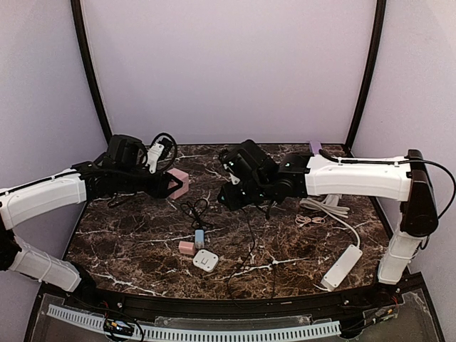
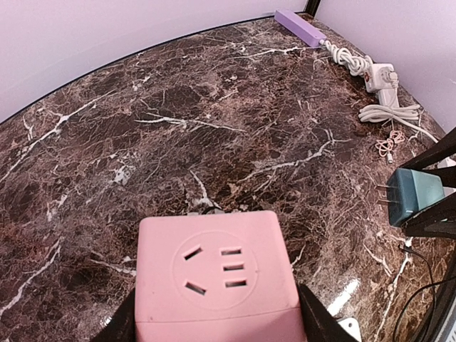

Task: Pull the plug off the socket

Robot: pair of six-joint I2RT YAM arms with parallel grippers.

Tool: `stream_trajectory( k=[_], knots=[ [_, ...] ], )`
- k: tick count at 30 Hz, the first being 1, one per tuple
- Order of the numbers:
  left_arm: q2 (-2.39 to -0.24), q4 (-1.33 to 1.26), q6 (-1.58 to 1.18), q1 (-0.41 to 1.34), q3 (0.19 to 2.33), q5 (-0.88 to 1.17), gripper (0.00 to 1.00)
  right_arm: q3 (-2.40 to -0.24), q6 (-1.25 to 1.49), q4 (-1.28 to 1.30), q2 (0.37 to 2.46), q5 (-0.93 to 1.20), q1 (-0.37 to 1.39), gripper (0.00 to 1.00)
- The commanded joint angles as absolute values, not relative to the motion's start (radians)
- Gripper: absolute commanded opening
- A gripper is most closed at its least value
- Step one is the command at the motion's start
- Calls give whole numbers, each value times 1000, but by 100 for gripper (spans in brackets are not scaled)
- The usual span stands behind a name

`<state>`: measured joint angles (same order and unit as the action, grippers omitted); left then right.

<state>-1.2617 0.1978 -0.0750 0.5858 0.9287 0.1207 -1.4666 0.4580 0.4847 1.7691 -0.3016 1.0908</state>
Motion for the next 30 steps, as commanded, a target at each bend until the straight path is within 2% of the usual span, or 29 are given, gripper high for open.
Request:
stream_trajectory(
  k=[1, 10, 20, 25, 30],
  knots=[
    [-1234, 199, -89, 581, 938, 119, 1, -1463, 476, 469, 1768, -305, 1087, 0],
    [-1225, 201, -128, 581, 935, 112, 1, -1319, 484, 270, 1778, -174, 1075, 0],
    [-1225, 183, -146, 581, 925, 112, 1, -1321, 493, 218, 1914, -138, 1112, 0],
    [-1217, 172, -199, 581, 893, 75, 1, -1310, 503, 185, 1946, -120, 1114, 6],
    [-1196, 95, -276, 583, 769, 78, 1, -1337, 484, 175, 2002, -59, 1115, 10]
  ],
)
